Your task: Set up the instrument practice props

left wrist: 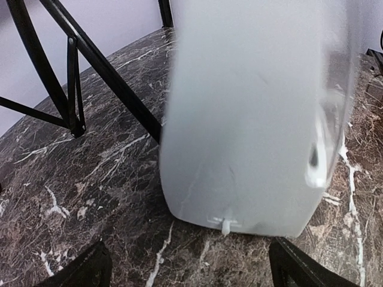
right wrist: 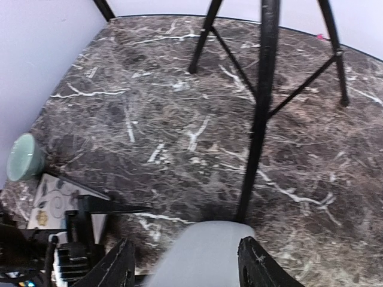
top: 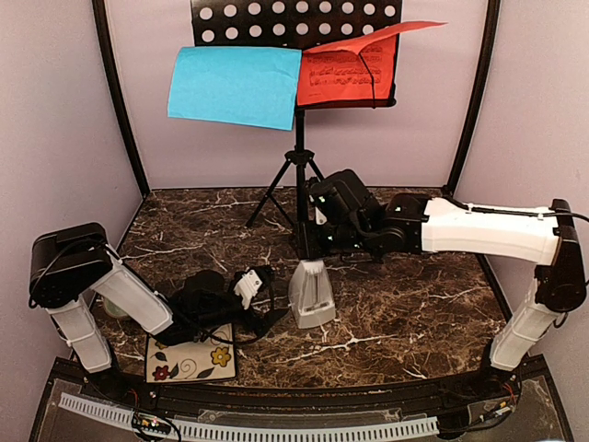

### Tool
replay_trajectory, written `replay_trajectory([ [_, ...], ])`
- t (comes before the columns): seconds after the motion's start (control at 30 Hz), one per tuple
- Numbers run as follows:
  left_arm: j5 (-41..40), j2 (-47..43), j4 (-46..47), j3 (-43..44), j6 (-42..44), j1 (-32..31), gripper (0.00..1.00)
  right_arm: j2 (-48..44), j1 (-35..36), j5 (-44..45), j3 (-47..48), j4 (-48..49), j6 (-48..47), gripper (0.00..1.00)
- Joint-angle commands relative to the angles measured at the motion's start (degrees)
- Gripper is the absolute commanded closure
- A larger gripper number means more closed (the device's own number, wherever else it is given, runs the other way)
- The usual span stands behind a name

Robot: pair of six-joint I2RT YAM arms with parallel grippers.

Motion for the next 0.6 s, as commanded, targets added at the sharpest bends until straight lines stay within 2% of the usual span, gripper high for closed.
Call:
replay_trajectory([
  [0.0, -0.59, -2.99, -1.16, -0.68, -0.06, 0.22, 0.06, -2.3, 0.82, -6.95, -3.06, 8.6, 0.3, 0.38],
  [0.1, -1.32, -3.54, -2.5, -0.32, 0.39, 0.22, 0.06, -4.92, 3.08, -7.73, -6.18, 12.05, 1.07, 0.37],
  [0.2, -1.09, -3.85, -2.96, -0.37, 0.47, 0.22, 0.06, -5.18, 4.07, -8.82, -7.01, 11.58, 1.94, 0.35],
  [0.3, -0.96, -4.29, -3.1, -0.76, -0.13, 0.22, 0.06, -8.87, 3.36, -7.63, -8.02, 11.25, 1.83, 0.24],
  [0.4, -0.16, -5.24, -3.17, -1.39, -1.46, 0.29, 0.06, -15.89, -1.14, -10.39, -13.01, 15.24, 1.68, 0.14],
  [0.57, 3.06, -6.49, -4.62, -1.52, -6.29, 0.74, 0.11, -23.05, -11.28, -16.37, -23.19, 17.9, 1.9, 0.15],
])
